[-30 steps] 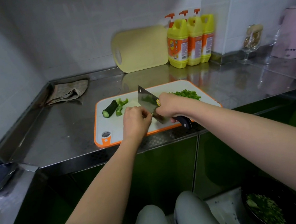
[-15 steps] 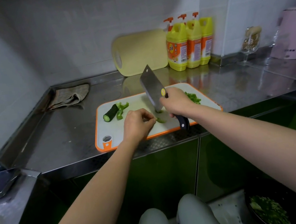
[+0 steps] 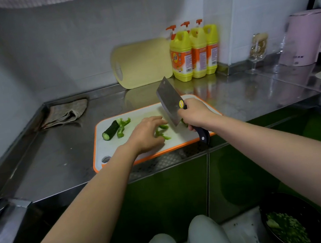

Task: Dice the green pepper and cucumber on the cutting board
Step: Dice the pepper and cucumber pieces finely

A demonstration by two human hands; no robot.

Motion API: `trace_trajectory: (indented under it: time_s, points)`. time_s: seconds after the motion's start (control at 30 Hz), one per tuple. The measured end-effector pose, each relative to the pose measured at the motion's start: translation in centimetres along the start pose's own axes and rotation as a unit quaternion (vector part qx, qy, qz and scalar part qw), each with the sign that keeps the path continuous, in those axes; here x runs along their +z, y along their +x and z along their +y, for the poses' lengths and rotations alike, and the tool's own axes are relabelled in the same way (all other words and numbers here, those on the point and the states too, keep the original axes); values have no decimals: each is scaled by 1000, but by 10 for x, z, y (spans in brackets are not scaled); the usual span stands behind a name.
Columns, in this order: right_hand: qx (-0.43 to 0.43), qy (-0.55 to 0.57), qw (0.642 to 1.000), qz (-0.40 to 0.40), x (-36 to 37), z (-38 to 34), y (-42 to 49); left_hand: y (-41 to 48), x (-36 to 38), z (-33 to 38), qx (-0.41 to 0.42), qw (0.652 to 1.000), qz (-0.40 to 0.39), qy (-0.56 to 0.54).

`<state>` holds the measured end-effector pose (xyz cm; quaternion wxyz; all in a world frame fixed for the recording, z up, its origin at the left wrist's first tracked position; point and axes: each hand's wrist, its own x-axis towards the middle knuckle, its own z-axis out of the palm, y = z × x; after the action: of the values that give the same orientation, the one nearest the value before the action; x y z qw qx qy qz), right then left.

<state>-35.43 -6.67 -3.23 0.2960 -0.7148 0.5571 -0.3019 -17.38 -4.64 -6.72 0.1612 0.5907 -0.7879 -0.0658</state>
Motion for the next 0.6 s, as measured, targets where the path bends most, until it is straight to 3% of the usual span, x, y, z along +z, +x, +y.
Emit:
trace_trajectory:
  time_s: [0.1, 0.4, 0.6]
  points:
    - [3, 0, 1000, 1, -2, 1, 1, 6, 0, 2, 0, 999, -44, 25]
    - [9, -4, 1000, -9, 2, 3, 0, 8, 10, 8, -10, 997, 70, 23]
    - [8, -42, 999, -30, 4, 0, -3, 1, 13, 10, -23, 994, 105, 14]
